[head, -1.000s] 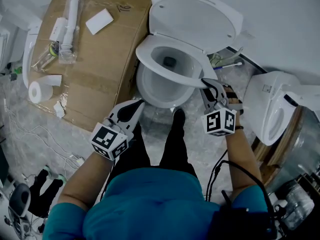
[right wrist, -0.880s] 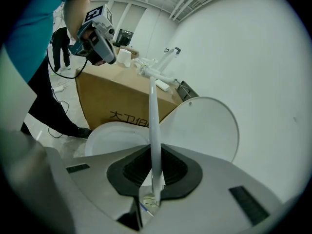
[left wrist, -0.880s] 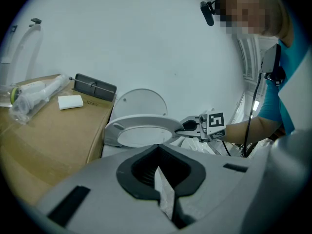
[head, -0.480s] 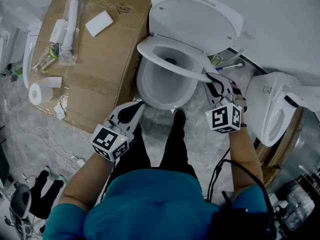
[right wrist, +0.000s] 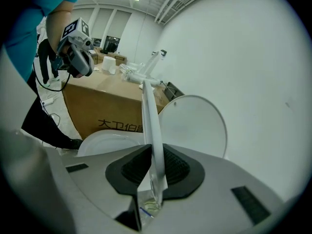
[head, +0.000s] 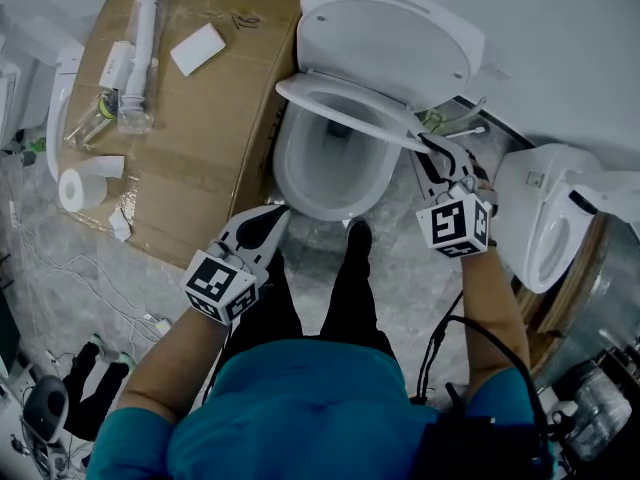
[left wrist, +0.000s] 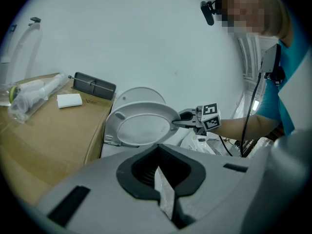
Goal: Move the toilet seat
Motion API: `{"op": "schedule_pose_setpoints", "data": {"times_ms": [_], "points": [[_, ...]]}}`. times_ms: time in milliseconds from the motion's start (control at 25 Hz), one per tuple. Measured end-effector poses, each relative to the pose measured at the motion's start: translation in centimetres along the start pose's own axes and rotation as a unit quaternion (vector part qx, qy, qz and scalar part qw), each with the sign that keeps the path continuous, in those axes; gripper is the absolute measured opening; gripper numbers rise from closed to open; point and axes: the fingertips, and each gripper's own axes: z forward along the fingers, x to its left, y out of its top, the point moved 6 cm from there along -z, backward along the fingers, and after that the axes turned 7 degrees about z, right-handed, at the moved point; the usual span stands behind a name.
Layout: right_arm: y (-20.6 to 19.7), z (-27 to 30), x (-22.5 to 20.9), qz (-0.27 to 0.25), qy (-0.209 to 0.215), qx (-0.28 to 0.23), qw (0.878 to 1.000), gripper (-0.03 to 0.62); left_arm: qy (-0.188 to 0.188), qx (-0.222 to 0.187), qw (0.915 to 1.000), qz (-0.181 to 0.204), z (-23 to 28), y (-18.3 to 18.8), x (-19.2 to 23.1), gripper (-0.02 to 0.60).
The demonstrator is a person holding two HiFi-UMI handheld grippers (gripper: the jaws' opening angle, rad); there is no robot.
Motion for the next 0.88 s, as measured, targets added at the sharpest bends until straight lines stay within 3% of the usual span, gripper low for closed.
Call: {"op": "schedule_pose_setpoints", "data": {"times_ms": [400,880], "points": [[0.5,0.6,-2.3,0.030,-0.005,-0.007,0.999,0.078,0.002,-0.001,1.0000,0.001,-0.3,0.1,0.3,0.003],[1.2,1.4,-5.0,0.049,-0.041,-0.005,0.998,0.104,0.003,-0.006,0.9999,-0.008,-0.3,0.3,0.4,0.003]]}}
